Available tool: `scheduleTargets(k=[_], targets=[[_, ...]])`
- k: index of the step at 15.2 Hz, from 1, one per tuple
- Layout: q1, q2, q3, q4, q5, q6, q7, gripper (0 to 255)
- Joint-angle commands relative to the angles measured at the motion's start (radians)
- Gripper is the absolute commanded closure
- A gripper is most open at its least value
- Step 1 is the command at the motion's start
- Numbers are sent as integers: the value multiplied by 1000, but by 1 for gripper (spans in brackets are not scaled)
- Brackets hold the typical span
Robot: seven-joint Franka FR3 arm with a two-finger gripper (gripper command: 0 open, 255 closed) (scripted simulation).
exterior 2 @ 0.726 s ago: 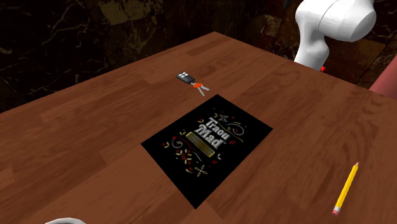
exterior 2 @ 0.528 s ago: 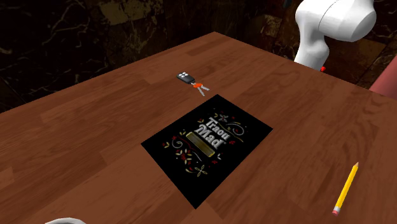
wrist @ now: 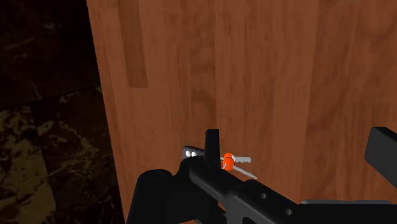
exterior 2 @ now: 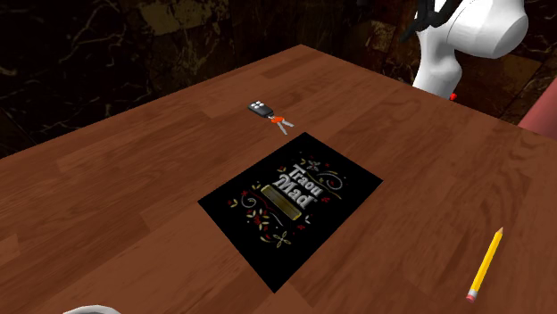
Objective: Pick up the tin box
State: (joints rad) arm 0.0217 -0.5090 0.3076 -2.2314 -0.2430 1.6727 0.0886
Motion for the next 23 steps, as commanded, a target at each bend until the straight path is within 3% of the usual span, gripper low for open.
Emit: scheduleTargets(k=[1,7,11,14,18,23], targets=[[-1,70,78,40,-73,-6,55,0],[-2,368,303,211,-356,-109,247,0],[57,622,400,341,-592,-261,367,0],[154,814,406,439,-763,-389,419,0],[302,1040,353,562,-964,-527,427,0],[318,1082,338,561,-978,-519,459,0]])
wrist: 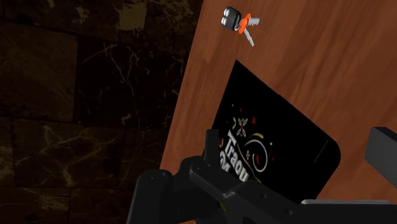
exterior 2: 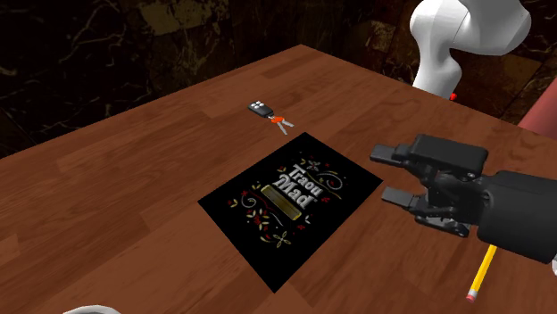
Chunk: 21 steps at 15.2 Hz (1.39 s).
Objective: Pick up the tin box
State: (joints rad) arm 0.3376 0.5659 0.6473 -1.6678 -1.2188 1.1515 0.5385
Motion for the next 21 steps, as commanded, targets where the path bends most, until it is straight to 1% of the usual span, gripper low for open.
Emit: scheduleTargets(k=[1,5,6,15,21], targets=[[3,15,-4,-5,-3,5,17,0],[3,36,-5,-8,-7,12,38,0],[2,33,-4,-9,-7,12,37,255],[3,36,-5,-8,-7,12,38,255],[-3,-10,6,2,-2,-8,-11,255]])
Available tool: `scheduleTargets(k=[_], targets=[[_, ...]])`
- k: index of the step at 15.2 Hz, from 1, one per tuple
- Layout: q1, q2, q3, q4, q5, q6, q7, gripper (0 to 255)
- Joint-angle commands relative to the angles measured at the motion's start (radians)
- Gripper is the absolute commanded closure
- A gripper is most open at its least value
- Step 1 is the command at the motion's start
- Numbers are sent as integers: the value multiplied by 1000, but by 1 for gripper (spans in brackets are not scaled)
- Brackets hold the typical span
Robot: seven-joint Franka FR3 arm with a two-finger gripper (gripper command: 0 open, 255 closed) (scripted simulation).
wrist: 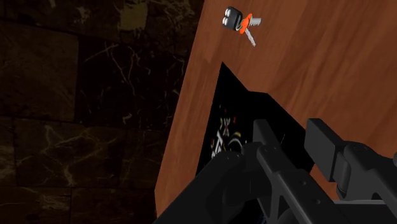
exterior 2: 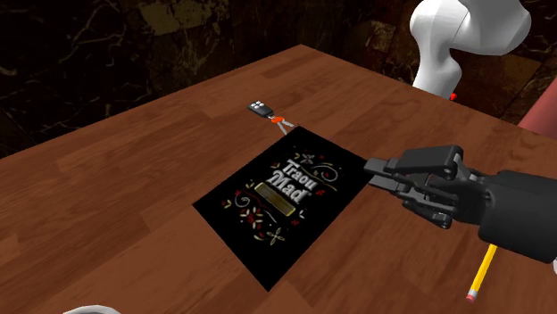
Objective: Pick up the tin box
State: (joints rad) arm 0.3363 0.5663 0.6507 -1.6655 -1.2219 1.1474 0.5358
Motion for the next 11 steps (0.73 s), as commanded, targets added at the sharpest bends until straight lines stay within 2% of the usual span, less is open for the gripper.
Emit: scheduleTargets(k=[1,11], targets=[[-2,-17,4,3,2,-7,-17,255],[-5,-71,14,31,3,-36,-89,255]])
